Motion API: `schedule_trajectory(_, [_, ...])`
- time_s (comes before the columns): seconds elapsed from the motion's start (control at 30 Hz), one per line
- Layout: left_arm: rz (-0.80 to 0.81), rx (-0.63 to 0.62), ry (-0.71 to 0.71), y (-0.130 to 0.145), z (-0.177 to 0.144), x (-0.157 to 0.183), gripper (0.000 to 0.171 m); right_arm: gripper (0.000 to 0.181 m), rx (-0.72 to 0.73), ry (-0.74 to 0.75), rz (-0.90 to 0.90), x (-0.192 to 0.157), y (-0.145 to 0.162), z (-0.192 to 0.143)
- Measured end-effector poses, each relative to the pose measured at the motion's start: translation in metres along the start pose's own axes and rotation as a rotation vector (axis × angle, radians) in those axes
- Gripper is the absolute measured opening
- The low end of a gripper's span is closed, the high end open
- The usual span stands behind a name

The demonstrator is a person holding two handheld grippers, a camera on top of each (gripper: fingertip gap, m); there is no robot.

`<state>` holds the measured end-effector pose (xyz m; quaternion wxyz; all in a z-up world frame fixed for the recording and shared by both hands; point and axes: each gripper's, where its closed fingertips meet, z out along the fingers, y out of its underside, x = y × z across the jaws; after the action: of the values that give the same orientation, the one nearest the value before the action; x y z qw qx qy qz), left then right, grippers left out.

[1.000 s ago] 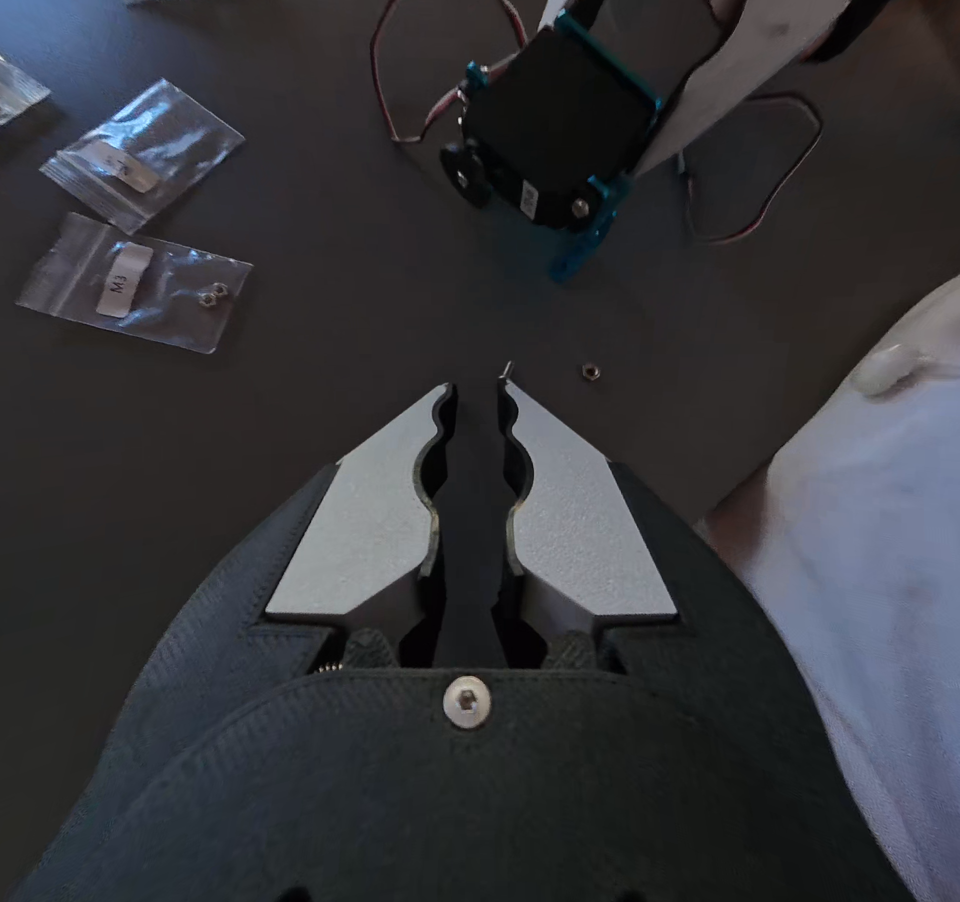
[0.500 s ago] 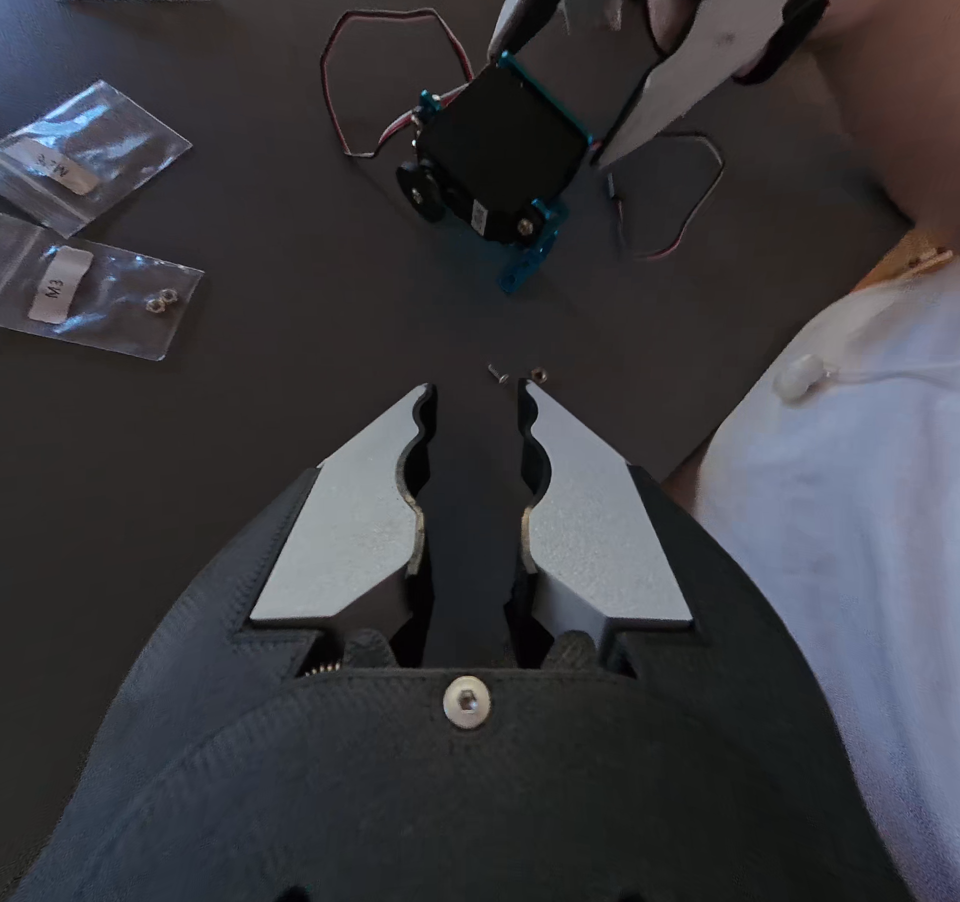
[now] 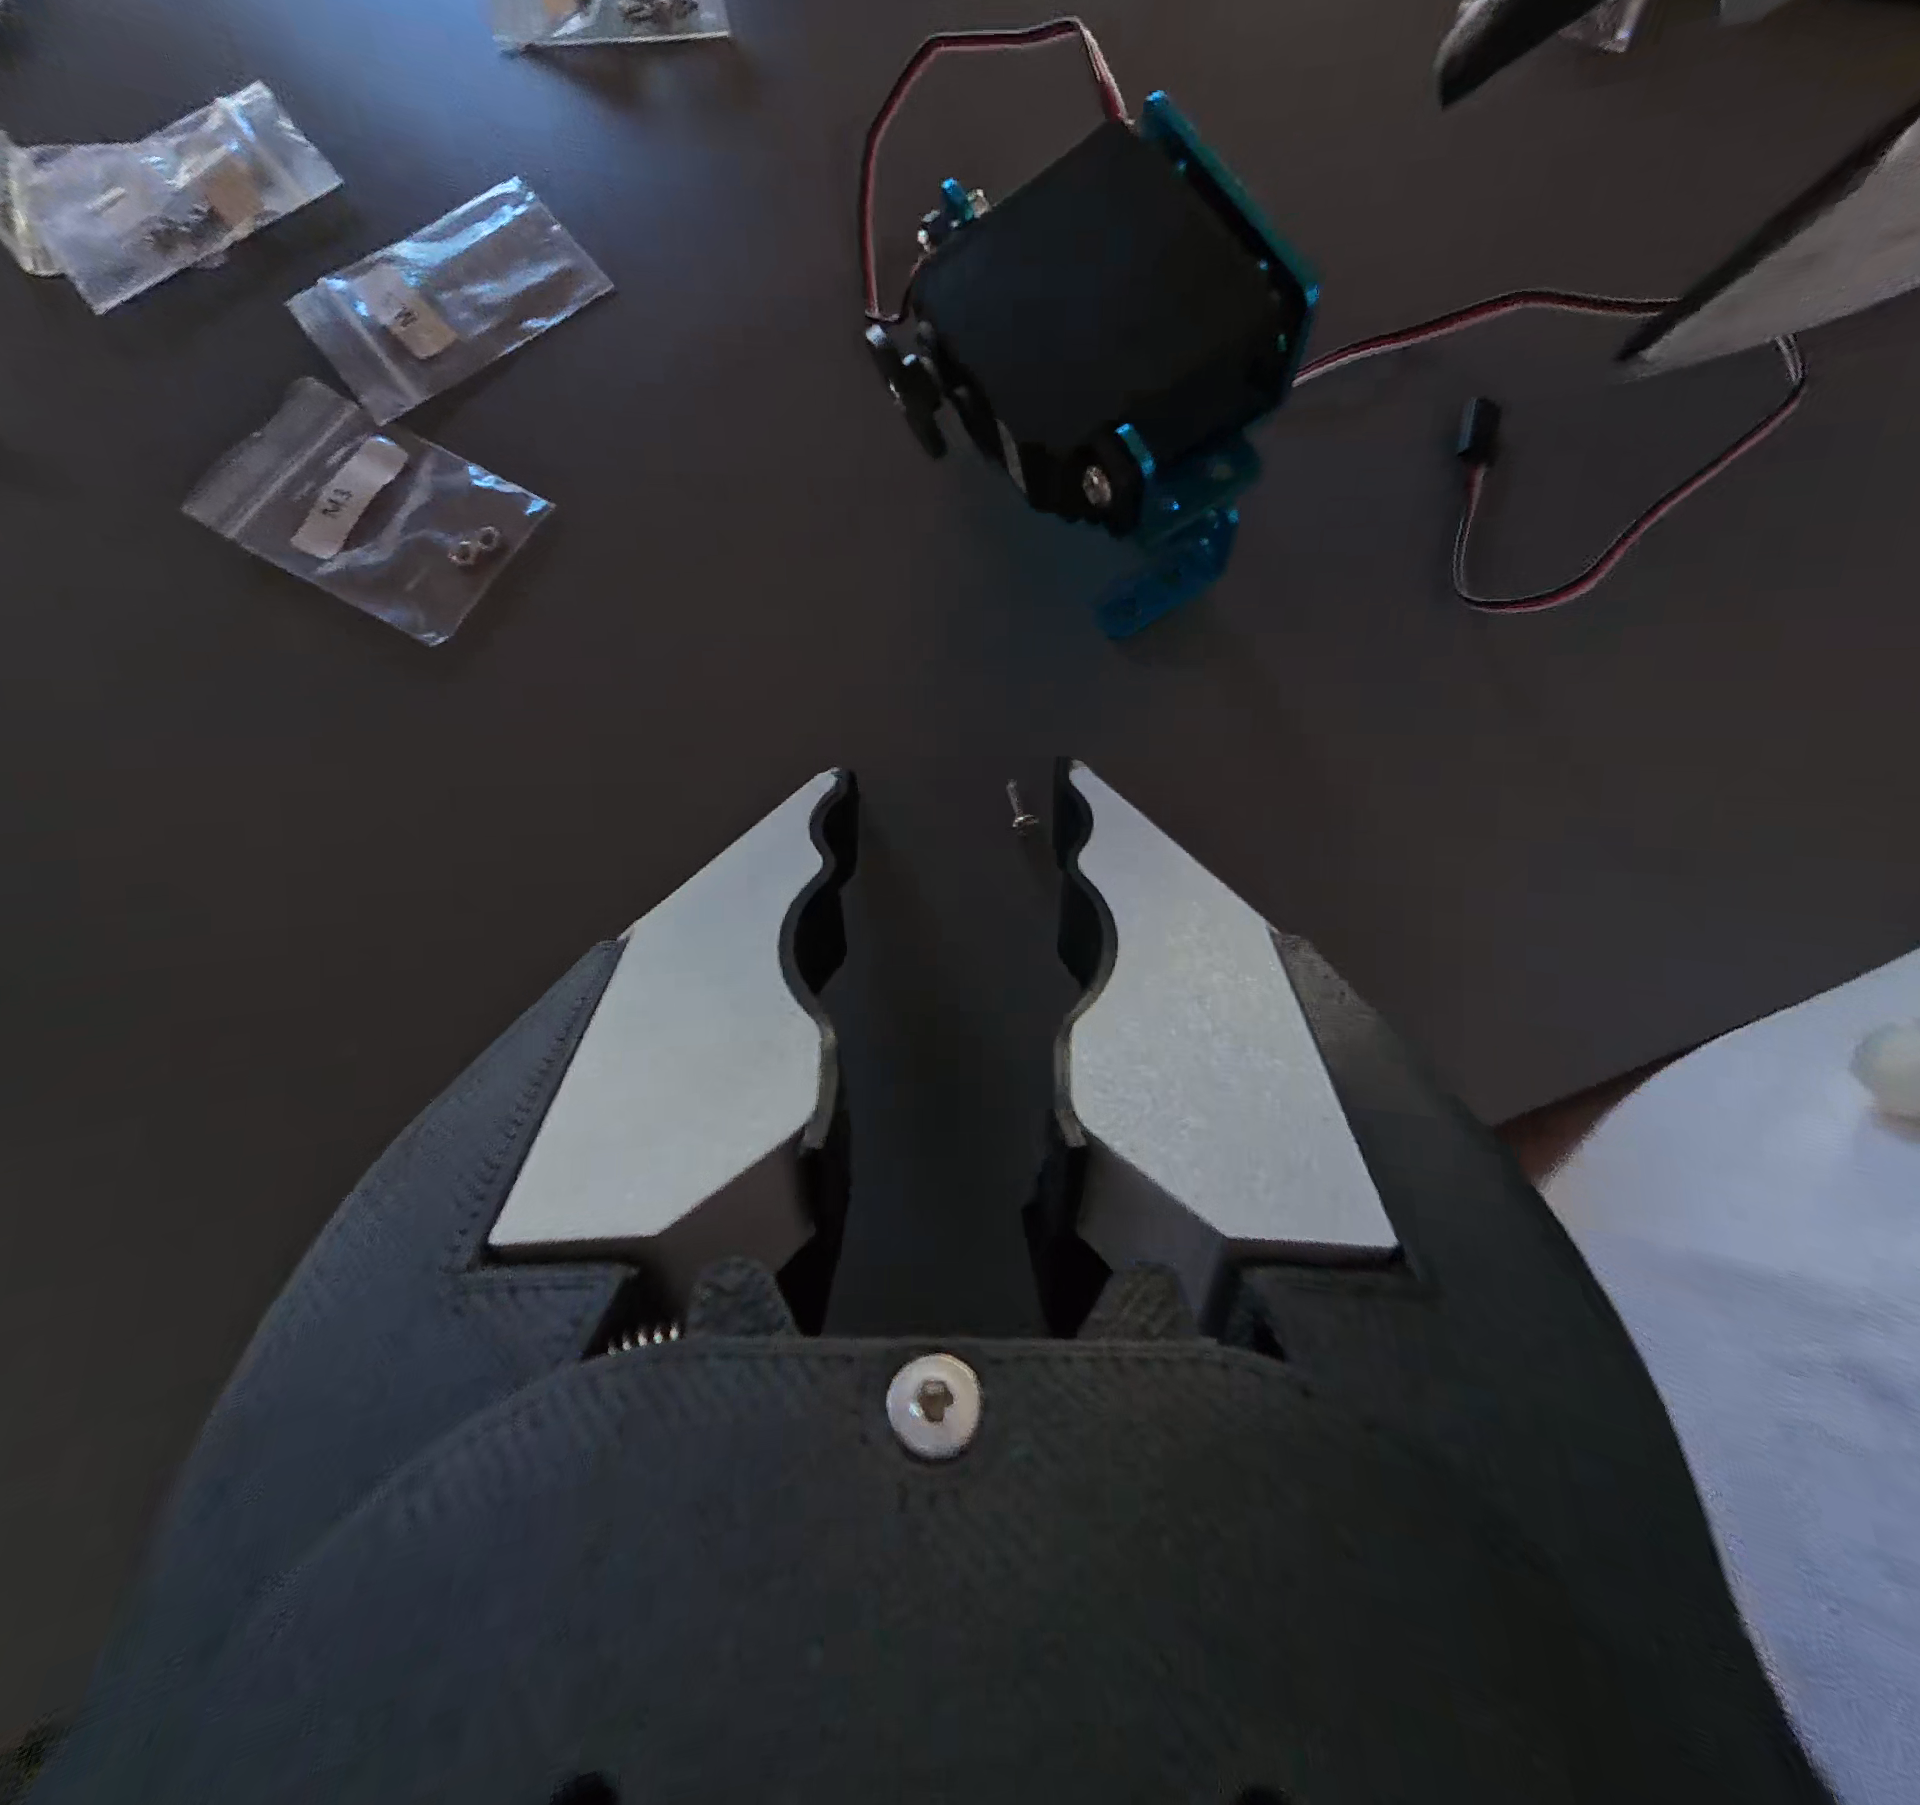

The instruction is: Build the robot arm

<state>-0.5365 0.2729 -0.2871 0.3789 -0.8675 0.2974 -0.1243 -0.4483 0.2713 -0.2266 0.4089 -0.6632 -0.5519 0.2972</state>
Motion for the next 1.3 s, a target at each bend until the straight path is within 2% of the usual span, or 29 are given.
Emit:
schedule_trajectory(0.4, [-0.01,0.039,-0.071,0.01,-0.007,-0.007,0.019,0.039,0.06,-0.062,-0.018,-0.018,0.007,-0.023])
schedule_trajectory(0.53, [0.048,0.037,-0.012,0.011,-0.009,-0.005,0.018,0.038,0.084,-0.111,0.0,-0.027,0.012,-0.026])
schedule_trajectory(0.63, [0.11,0.037,0.047,0.011,-0.009,-0.007,0.031,0.036,0.092,-0.128,0.022,-0.03,0.014,-0.023])
schedule_trajectory(0.77, [0.275,0.064,0.186,0.008,-0.006,-0.008,0.031,0.035,0.068,-0.091,0.035,-0.033,0.01,-0.014])
schedule_trajectory(0.93, [0.435,0.046,0.39,-0.001,0.004,-0.017,0.029,0.034,0.034,0.027,0.097,-0.033,0.011,-0.001])
schedule_trajectory(1.1, [0.499,0.031,0.558,-0.009,0.01,-0.029,0.029,0.033,0.043,0.307,0.313,-0.008,0.012,0.018])
schedule_trajectory(1.17, [0.49,0.065,0.622,-0.017,0.006,-0.029,0.029,0.035,0.07,0.39,0.4,-0.006,0.007,0.028])
schedule_trajectory(1.3, [0.482,0.182,0.716,-0.045,-0.005,-0.027,0.03,0.035,0.055,0.597,0.433,0.0,0.008,0.038])
